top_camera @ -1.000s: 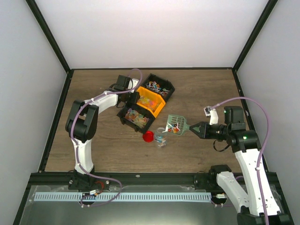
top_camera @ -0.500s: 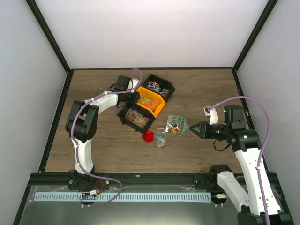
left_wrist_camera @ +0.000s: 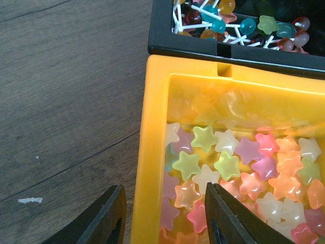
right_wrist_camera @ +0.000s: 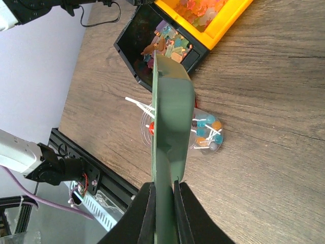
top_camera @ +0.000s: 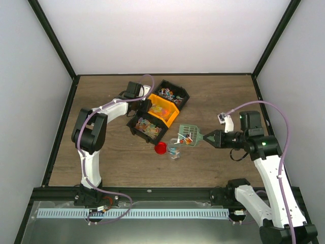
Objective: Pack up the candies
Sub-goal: Place the fake candies in the packing bottle.
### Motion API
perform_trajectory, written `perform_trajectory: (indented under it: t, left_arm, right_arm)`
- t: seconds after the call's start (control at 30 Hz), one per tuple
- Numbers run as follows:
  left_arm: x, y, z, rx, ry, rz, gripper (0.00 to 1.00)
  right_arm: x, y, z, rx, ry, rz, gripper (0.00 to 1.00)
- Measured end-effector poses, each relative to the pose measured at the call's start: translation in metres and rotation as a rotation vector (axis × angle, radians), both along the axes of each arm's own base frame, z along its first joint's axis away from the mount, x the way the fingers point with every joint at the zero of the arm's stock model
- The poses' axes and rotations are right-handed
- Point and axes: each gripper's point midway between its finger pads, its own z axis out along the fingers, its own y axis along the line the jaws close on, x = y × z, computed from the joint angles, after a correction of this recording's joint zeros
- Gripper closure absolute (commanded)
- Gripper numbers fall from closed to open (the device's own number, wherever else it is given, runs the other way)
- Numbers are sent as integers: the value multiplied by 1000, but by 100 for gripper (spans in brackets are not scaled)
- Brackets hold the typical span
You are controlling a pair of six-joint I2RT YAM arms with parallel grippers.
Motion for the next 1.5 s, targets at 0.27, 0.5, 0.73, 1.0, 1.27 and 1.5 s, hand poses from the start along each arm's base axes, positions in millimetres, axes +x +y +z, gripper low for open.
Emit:
perform_trajectory:
  t: [0.27,0.5,0.73,1.0,1.27,1.5]
  left_arm:
    - [0,0,0,0,0,0,56]
    - [0,0,0,0,0,0,56]
    - [0,0,0,-1,0,1,56]
    - [0,0,0,-1,0,1,56]
    - [1,0,-1,-1,-1,1,56]
    - [3,-1,-1,-5,-8,1,56]
  right_arm:
    - [-3,3,-4,-13,15,25,99]
    - [-4,5,-5,-40,25,39,99]
    - [-2,4,-1,-66,12,33,99]
    - [-5,4,-3,-80,27,37,99]
    - [-1,4,2,-105,21,38,99]
    - [2,4,1,-132,31,38,99]
